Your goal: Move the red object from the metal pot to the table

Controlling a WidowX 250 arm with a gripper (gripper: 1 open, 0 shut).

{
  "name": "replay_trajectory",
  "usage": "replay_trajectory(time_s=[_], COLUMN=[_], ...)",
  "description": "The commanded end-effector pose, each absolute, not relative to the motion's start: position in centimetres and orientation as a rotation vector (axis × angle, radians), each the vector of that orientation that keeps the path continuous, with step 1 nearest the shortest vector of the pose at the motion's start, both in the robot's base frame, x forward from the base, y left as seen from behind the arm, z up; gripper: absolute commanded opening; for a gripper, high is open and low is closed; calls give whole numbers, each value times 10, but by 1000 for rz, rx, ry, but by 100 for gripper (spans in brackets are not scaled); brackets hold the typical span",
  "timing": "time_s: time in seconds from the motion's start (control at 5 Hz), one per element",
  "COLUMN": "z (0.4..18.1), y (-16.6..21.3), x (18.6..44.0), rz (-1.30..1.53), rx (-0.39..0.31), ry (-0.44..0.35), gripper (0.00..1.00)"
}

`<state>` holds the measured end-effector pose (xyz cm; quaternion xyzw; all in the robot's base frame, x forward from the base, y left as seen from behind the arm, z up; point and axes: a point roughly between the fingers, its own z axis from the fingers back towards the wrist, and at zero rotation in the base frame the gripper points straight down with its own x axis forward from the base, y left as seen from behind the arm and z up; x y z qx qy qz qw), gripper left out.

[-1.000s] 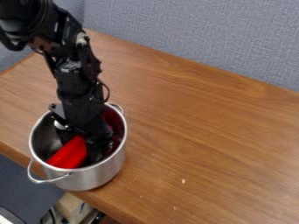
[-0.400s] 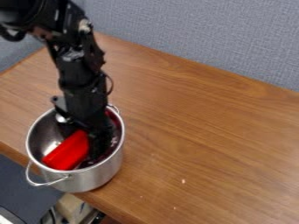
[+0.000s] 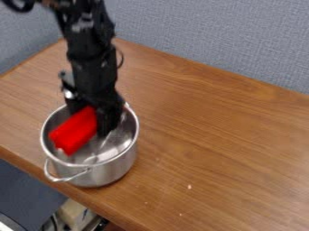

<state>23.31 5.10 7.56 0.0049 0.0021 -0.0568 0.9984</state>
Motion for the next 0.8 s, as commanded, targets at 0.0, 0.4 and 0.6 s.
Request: replay_trajectory(time_s=[0.0,0.4,0.6], z=[96,103,101], y=[45,-15,-32], x=[246,263,255], rz=[-103,-134,-165], rx=[33,21,1], ry=[-47,-76,-33], gripper=[0,0,0])
